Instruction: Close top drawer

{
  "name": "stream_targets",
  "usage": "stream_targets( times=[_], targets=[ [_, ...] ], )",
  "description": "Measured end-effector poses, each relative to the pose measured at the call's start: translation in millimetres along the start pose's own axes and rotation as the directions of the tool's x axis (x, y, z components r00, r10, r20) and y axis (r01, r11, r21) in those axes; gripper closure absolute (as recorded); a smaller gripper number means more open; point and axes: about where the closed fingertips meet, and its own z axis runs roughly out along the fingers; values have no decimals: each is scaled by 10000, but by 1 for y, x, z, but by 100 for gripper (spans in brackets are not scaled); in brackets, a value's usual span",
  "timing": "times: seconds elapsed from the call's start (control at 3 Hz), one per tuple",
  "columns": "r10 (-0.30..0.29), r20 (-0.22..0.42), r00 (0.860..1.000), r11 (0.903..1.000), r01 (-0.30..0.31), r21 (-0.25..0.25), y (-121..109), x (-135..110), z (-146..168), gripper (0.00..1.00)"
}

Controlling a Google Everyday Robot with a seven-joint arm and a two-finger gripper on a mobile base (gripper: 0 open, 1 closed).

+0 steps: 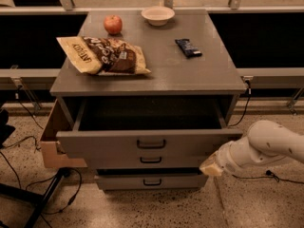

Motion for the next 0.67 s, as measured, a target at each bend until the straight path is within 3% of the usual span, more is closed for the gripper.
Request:
stream_targets(
  times=[0.33,0.67],
  targets=[
    [0,0,10000,10000,0,0,1,0,0,100],
    [-43,-17,10000,9996,44,276,-32,-11,-7,100]
  ],
)
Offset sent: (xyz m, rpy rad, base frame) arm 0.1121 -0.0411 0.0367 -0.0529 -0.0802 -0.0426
